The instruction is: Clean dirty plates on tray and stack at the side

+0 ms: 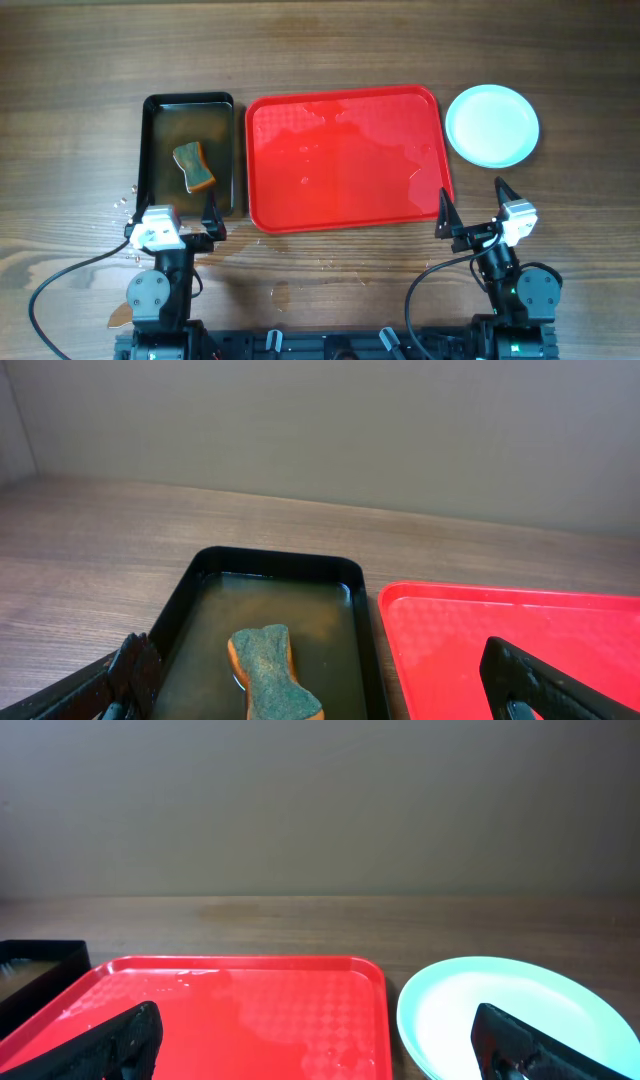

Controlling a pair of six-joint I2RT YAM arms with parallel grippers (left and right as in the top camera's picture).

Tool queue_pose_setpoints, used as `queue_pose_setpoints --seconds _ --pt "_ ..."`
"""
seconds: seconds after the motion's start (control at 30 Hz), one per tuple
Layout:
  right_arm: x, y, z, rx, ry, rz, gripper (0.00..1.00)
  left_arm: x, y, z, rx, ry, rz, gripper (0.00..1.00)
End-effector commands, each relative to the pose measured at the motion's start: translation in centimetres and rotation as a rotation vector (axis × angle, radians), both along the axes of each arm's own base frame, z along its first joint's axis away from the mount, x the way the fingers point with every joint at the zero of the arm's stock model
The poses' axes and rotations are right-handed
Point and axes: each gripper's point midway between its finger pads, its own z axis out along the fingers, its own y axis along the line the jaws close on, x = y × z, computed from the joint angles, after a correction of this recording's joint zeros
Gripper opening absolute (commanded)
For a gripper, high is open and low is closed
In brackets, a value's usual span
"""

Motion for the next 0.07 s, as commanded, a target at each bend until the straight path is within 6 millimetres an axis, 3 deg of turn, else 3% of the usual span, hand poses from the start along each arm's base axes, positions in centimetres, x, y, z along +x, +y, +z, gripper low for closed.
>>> queue_pose_setpoints --seconds 0.0,0.03 --pt "-0.12 0.36 0.2 -0.018 -0.014 0.02 1.0 -0.01 -0.2 -0.02 0.018 -0.006 -0.014 1.0" --pt "-0.12 0.36 0.2 -0.018 -0.014 0.02 1.0 -0.01 -0.2 -0.02 0.018 -0.006 -0.014 1.0"
